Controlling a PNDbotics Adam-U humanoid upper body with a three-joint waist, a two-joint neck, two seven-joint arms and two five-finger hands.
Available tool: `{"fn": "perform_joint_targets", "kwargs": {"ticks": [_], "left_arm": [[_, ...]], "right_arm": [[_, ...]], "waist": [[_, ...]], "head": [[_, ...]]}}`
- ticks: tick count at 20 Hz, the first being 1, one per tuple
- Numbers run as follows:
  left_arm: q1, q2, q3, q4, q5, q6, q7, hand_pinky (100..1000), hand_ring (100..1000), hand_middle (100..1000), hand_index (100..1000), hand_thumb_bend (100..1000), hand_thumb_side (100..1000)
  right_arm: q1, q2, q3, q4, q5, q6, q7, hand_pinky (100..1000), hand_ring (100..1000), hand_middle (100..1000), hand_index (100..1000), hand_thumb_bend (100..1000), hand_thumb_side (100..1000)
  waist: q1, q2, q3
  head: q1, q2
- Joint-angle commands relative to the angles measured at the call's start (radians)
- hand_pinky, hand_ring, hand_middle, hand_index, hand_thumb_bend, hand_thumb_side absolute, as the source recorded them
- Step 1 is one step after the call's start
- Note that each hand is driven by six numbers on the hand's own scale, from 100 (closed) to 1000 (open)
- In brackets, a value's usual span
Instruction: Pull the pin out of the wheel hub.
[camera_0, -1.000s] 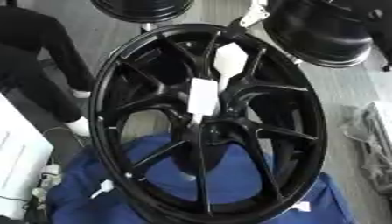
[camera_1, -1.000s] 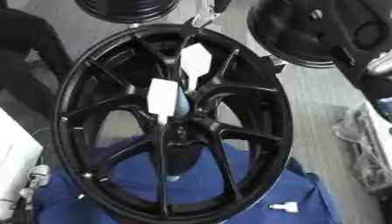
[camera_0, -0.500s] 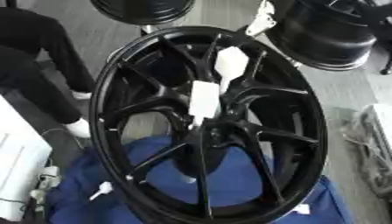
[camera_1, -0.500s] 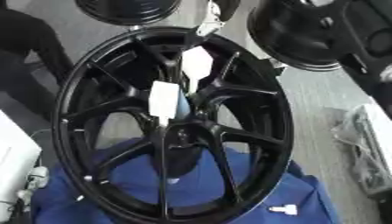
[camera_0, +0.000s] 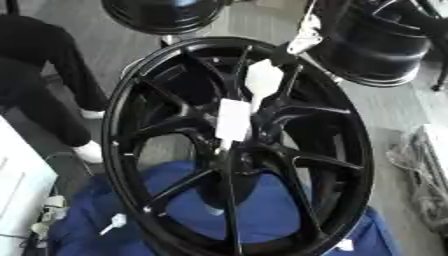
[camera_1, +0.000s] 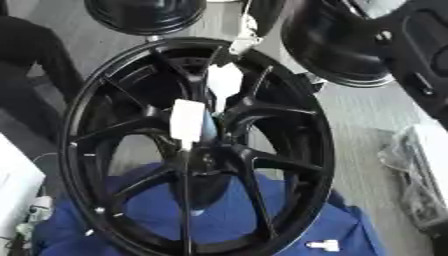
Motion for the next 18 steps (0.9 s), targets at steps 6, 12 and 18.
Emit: {"fn": "perform_joint_targets", "kwargs": {"ticks": [6, 12, 18], "left_arm": [[-0.008, 0.039, 0.004, -0.009, -0.004, -0.001, -0.005, 719, 772, 682, 713, 335, 781], [-0.008, 0.036, 0.0, -0.008, -0.003, 0.0, -0.009, 719, 772, 682, 708, 334, 783], [-0.005, 0.034, 0.001, -0.007, -0.001, 0.001, -0.008, 720, 773, 683, 706, 334, 785]], "right_arm": [[-0.004, -0.044, 0.02, -0.031, -0.007, 0.005, -0.002, 920, 848, 788, 869, 537, 100], [-0.008, -0.036, 0.035, -0.032, 0.017, 0.005, -0.002, 915, 846, 784, 866, 544, 100], [-0.007, -0.019, 0.057, 0.019, 0.052, -0.009, -0.002, 911, 838, 771, 865, 548, 100]], "waist": [[0.009, -0.016, 0.001], [0.009, -0.014, 0.003], [0.007, -0.008, 0.008]], "head": [[-0.004, -0.005], [-0.002, 0.002], [-0.001, 0.009]]}}
